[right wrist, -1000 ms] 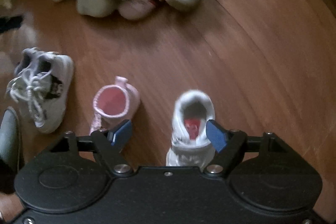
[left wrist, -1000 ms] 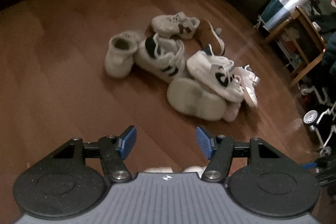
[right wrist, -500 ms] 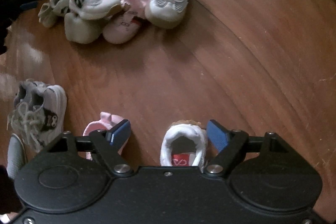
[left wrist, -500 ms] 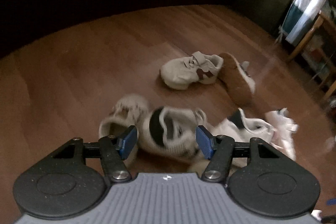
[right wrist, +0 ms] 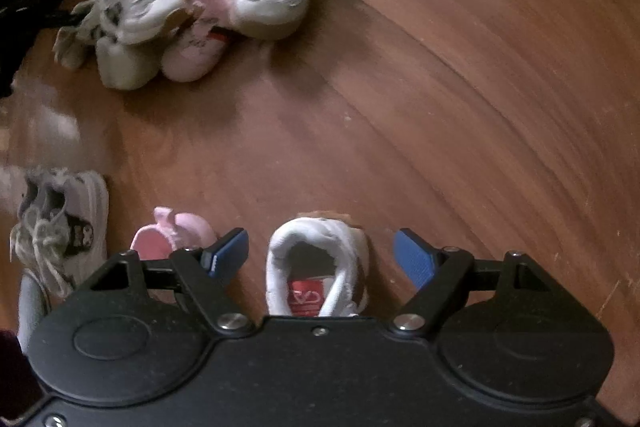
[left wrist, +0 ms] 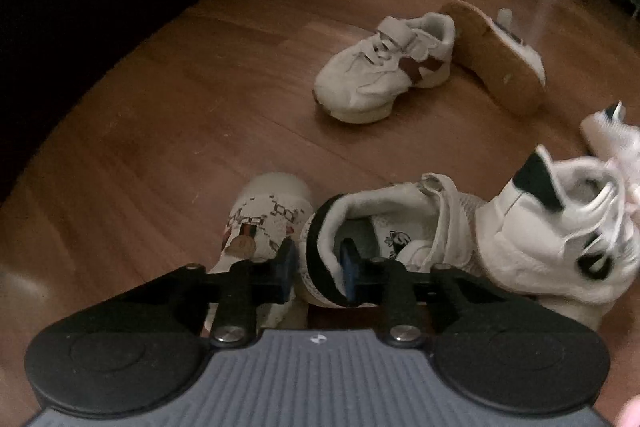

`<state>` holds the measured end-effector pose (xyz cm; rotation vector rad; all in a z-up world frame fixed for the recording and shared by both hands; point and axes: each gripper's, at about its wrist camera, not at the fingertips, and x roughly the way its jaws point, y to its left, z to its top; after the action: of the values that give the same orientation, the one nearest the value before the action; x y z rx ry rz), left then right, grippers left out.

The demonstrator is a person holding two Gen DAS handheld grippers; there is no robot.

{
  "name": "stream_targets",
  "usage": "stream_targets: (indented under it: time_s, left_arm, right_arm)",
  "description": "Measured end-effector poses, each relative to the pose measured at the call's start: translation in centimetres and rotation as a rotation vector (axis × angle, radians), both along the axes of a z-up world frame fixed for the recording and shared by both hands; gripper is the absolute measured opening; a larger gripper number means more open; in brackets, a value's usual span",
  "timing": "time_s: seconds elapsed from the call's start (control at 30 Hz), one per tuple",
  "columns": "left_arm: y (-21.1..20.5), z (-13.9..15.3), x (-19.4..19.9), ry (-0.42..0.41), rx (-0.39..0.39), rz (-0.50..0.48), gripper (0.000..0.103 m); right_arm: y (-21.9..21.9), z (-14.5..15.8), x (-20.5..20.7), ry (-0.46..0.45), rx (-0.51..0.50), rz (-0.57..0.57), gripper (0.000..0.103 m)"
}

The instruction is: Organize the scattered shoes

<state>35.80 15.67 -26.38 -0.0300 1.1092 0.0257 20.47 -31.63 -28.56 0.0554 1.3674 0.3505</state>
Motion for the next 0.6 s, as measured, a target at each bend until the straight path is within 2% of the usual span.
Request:
stream_targets:
  time_s: [0.1,0.27,0.33,0.4,0.47,0.6]
  left_arm:
    - [0.3,2.9,0.6,0.011,0.006,-0.033,0.010]
    - [-0.9,7.1,1.8,0.005,0.128,-0.147,0.009]
    - [-1.5,9.3,2.0,0.009,0.192,-0.227,0.009]
    - [-1.8,10.3,2.1,0.012,0.221,-0.259,0.008]
    - [-2.1,12.4,1.6,-0.020,0.228,-0.285,0.008]
    - [-2.4,13.7,-0.1,-0.079,0.150,-0.314,0.008]
  right_arm:
    - [-1.0,-0.5,0.4,0.024,0.034,-0.058,0.082]
    - [-2.1,-0.5,1.2,0.020,0.052,-0.094,0.082]
    - [-2.6,-0.4,1.5,0.017,0.061,-0.098,0.082]
    - [-3.2,-0.5,1.8,0.016,0.064,-0.111,0.082]
    - [-3.4,-0.7,2.0,0.014,0.064,-0.118,0.082]
    - [-3.3,-0.7,2.2,0.008,0.064,-0.110,0.082]
